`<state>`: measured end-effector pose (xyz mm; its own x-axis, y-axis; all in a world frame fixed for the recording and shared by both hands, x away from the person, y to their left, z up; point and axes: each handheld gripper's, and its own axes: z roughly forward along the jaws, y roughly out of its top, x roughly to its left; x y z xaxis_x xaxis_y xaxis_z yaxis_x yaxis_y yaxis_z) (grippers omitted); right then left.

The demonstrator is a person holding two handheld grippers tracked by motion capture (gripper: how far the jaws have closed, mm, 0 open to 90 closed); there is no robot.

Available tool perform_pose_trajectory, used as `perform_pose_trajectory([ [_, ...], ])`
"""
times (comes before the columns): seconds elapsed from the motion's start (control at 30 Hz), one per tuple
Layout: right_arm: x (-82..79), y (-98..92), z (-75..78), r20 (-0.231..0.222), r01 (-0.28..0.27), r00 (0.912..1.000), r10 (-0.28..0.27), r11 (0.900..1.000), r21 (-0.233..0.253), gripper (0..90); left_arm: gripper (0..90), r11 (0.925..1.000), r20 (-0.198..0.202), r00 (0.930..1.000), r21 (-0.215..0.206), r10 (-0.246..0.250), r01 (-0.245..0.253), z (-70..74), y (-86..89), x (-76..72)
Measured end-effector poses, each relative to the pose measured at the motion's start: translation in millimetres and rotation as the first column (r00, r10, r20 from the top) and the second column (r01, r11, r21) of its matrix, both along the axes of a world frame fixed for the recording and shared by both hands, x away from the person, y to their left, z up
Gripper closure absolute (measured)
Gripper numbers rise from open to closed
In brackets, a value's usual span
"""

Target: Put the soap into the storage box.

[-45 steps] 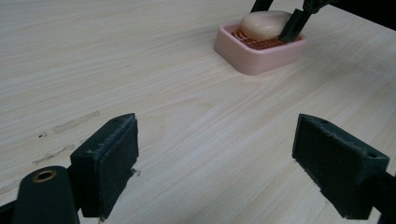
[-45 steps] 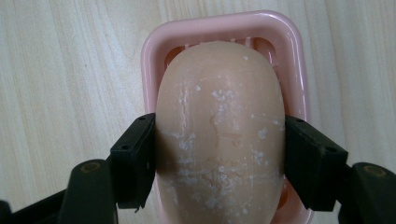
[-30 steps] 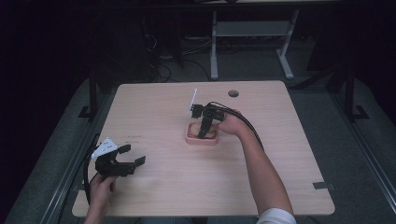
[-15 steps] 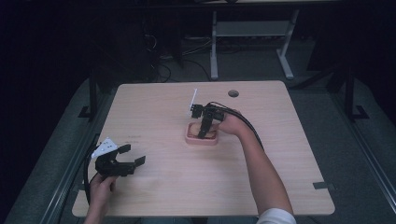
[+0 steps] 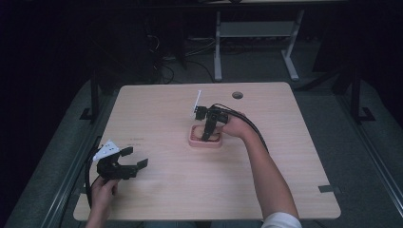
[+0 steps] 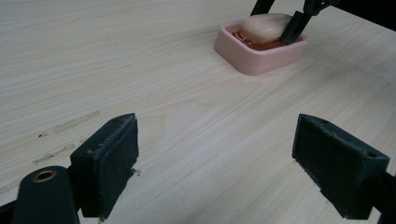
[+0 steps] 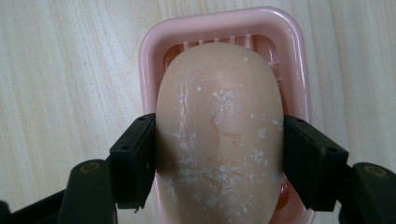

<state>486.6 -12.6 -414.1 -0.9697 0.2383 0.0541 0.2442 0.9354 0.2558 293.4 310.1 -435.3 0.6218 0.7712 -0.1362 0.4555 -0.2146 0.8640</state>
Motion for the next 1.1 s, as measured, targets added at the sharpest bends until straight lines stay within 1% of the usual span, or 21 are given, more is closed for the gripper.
perform_pose_trajectory([
  [0.07, 0.0, -1.2, 0.8, 0.000, 0.007, 1.0000, -0.007, 1.000, 0.007, 31.6, 14.3, 1.0000, -0.002, 1.0000, -0.003, 0.002, -0.002, -0.1, 0.0, -0.1],
  [0.23, -0.2, -3.3, 2.1, 0.000, 0.003, 1.0000, -0.003, 1.000, 0.016, 31.5, 14.3, 1.0000, 0.000, 1.0000, -0.003, 0.001, -0.001, 0.1, -0.3, -0.1],
  [0.3, -0.8, -5.0, 3.0, -0.001, 0.010, 0.9999, -0.010, 0.999, 0.031, 30.7, 14.3, 1.0000, 0.000, 1.0000, -0.003, 0.001, -0.001, 0.1, -0.2, -0.1],
  [0.33, -0.8, -5.0, 3.0, -0.001, 0.010, 0.9999, -0.010, 0.999, 0.031, 30.7, 14.3, 1.0000, 0.000, 1.0000, -0.003, 0.001, -0.001, 0.1, -0.2, -0.1],
  [0.5, -2.7, -12.5, 9.0, 0.006, 0.035, 0.9994, -0.035, 0.997, 0.063, 27.4, 14.3, 1.0000, -0.001, 1.0000, 0.003, -0.002, 0.002, 0.1, -0.4, 0.0],
  [0.67, -4.9, -19.9, 13.4, 0.010, 0.052, 0.9986, -0.053, 0.996, 0.075, 27.3, 14.3, 1.0000, 0.001, 1.0000, 0.004, -0.003, 0.003, -0.2, -1.2, 0.0],
  [0.73, -6.3, -25.1, 15.6, 0.019, 0.053, 0.9983, -0.055, 0.994, 0.092, 27.0, 14.2, 1.0000, 0.000, 1.0000, 0.005, -0.004, 0.004, -0.1, -1.5, 0.1],
  [0.9, -7.7, -30.6, 19.5, 0.018, 0.064, 0.9976, -0.066, 0.993, 0.104, 27.0, 14.3, 1.0000, 0.000, 1.0000, 0.005, -0.004, 0.004, -0.2, -1.6, 0.2],
  [1.1, -12.0, -36.9, 23.6, 0.028, 0.069, 0.9969, -0.073, 0.991, 0.113, 26.9, 14.3, 0.9999, 0.001, 1.0000, 0.011, -0.007, 0.007, 0.0, -1.4, 0.2],
])
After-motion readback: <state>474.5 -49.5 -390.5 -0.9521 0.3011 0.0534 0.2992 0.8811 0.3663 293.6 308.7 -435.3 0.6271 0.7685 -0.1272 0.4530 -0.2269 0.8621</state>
